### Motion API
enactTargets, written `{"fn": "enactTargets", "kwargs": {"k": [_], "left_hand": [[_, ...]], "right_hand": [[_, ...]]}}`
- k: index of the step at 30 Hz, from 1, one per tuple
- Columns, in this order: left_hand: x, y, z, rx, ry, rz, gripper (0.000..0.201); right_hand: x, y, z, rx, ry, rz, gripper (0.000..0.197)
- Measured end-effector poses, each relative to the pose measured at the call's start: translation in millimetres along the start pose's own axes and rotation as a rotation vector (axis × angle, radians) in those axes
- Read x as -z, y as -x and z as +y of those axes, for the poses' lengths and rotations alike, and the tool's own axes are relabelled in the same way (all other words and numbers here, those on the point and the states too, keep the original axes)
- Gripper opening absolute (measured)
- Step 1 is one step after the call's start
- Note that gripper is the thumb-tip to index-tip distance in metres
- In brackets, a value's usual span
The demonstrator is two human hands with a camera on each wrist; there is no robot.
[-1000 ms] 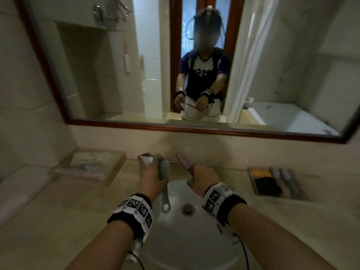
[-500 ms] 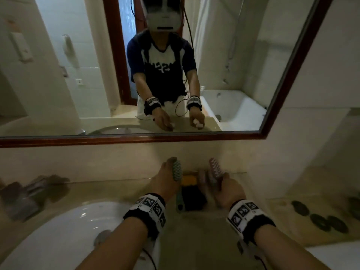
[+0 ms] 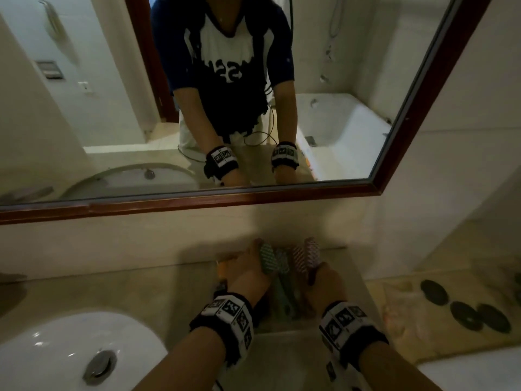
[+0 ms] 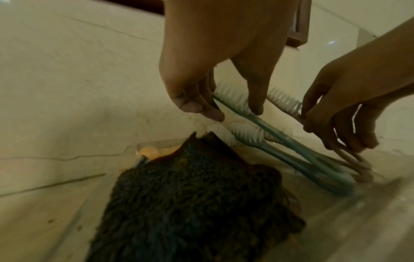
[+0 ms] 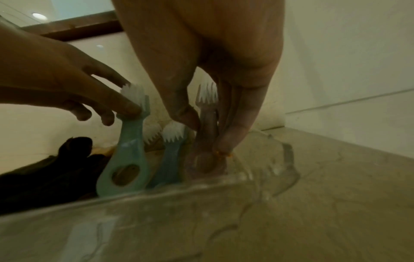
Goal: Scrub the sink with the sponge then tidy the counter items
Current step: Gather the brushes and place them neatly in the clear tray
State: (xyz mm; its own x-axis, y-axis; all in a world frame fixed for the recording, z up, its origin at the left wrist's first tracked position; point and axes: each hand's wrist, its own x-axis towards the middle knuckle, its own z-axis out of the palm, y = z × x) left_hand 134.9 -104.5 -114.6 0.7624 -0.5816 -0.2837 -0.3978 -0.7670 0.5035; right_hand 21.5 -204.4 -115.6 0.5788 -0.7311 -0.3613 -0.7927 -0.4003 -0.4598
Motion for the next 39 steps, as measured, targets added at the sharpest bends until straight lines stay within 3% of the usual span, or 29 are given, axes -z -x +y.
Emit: {"fn": "enactTargets", "kwargs": {"k": [5, 9, 21, 28, 32, 39], "left_hand": [[-7.5, -1.5, 1.7, -0.06, -0.104, 0.01, 0.071], [-7.7, -4.9, -1.5, -0.092, -0.151, 0.025, 0.078], [-18.4, 7.8, -12.4, -0.18, -0.33, -0.006, 0.094], [-19.6, 12.4, -4.4, -0.224, -0.432, -0.047, 0.092], [-21.3, 12.1, -2.9, -0.212, -0.435, -0.064, 0.092], [-22.4, 6.7, -6.3, -0.212, -0.468, -0.067, 0.094]], "right_hand": [[-6.2, -3.2, 7.3, -0.034, -0.06, 0.017, 0.019], [-9.7, -4.8, 8.0, -0.06, -0.009, 0.026, 0.034], [-25.0, -10.1, 14.7, -0.042, 0.067, 0.056, 0.034], [-21.0, -7.4, 14.4, 0.043, 0.046, 0.11, 0.064], [-21.2, -8.2, 18.4, 0.15, 0.091, 0.094, 0.059], [-20.3, -10.1, 16.1, 0.126, 0.159, 0.043, 0.051]]}}
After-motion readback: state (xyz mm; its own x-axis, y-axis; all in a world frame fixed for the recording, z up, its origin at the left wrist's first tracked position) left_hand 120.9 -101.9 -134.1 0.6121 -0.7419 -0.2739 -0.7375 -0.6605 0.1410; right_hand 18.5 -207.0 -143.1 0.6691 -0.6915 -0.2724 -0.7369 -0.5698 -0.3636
